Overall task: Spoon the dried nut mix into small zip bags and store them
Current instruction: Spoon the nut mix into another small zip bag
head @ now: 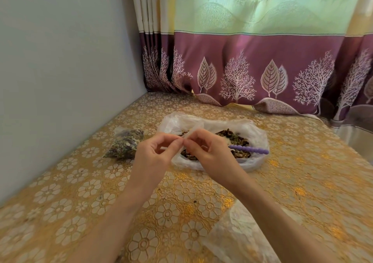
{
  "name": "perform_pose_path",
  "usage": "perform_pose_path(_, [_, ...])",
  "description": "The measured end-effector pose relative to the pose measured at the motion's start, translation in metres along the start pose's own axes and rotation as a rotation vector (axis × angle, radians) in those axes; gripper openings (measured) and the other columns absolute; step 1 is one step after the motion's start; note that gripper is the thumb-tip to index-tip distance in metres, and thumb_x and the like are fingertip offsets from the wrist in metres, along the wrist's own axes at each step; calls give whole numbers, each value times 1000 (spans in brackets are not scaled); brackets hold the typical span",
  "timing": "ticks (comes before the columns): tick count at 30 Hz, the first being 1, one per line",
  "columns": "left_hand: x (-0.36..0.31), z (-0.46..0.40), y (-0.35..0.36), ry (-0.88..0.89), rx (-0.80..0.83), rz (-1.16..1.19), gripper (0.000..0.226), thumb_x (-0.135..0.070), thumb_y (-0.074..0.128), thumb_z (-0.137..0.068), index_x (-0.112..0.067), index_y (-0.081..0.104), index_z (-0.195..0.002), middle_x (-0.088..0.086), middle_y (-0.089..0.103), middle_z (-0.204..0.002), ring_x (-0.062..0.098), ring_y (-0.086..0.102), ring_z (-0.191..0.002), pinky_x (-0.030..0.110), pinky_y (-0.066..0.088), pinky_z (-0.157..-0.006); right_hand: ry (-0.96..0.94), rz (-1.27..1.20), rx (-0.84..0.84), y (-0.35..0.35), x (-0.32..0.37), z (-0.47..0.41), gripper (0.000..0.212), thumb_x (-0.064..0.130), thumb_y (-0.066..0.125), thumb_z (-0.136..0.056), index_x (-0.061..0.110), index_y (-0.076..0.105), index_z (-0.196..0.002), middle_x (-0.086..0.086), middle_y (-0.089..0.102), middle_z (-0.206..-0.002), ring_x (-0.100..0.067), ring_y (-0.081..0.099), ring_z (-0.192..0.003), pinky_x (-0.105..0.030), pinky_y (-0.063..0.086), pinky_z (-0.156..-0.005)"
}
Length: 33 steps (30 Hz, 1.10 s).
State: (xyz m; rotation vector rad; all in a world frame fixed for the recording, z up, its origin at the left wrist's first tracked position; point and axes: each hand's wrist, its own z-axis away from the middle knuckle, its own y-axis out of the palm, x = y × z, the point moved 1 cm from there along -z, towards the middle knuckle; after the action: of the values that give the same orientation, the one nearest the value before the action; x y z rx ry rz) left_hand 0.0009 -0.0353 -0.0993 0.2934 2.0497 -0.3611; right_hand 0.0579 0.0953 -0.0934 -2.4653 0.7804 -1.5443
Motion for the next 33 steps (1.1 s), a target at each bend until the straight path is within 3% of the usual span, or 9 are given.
perform_pose_path(3, [2,-2,0,-138,5,113,8,-21,67,-80,-23,74,-76,-7,68,-67,1,59,-63,12,46,-60,-5,6,9,1,0,0,12,14,56,-93,5,63,-89,-10,59,-74,-6,45,-62,-20,38,-58])
perform_pose_path(9, [3,-3,3,-320,11,323,20,-27,70,-71,-11,74,-83,0,67,-72,6,57,-66,21,42,-63,15,-57,-9,3,-1,1,11,10,56,-93,9,61,-83,9,59,-71,-1,51,-64,-17,42,-62])
perform_pose_path(12, [1,-2,3,-103,-163,-3,4,-22,68,-82,-21,71,-80,-8,67,-70,-1,58,-63,12,46,-59,74,-45,-129,3,-4,2,16,11,59,-90,6,60,-75,-11,61,-70,-16,51,-62,-31,43,-60])
perform_pose_path(16, [-4,-2,-2,267,-331,-357,9,-14,61,-88,-23,61,-86,-10,59,-80,4,55,-73,10,45,-63,198,52,-244,-4,-10,0,20,12,57,-87,3,55,-69,-20,61,-69,-14,47,-58,-27,38,-56])
perform_pose_path(19, [-3,-1,-3,436,-293,-542,6,-8,59,-86,-11,63,-90,-3,57,-85,4,48,-69,11,43,-69,176,151,-321,-8,-11,0,23,9,57,-85,12,49,-63,-8,55,-59,-3,39,-47,-14,32,-47])
perform_pose_path(23, [-1,0,2,592,-82,-541,19,-21,53,-86,-7,62,-93,-2,55,-98,9,50,-92,16,41,-87,207,-33,-378,-18,-12,-3,14,5,57,-87,8,51,-74,-13,67,-71,-8,62,-57,-16,45,-49])
perform_pose_path(28, [4,-9,-4,144,-103,-157,50,-59,47,-84,-29,47,-123,-19,50,-118,-7,48,-107,11,39,-87,332,-609,-185,-40,-10,-8,15,-5,57,-86,7,49,-84,-19,72,-88,-24,69,-76,-24,54,-60])
perform_pose_path(31, [17,-19,-15,-152,-97,-11,70,-68,42,-82,-28,35,-138,-21,50,-118,0,50,-111,32,39,-99,346,-667,-74,-46,-10,-8,11,-8,53,-86,1,56,-91,-19,70,-88,-24,67,-74,-29,55,-65])
perform_pose_path(33, [22,-20,-16,-289,7,123,72,-66,44,-78,-24,38,-136,-14,56,-114,8,58,-104,37,46,-94,338,-723,15,-47,-8,-8,15,-1,60,-80,1,61,-95,-13,71,-85,-19,68,-68,-26,56,-59])
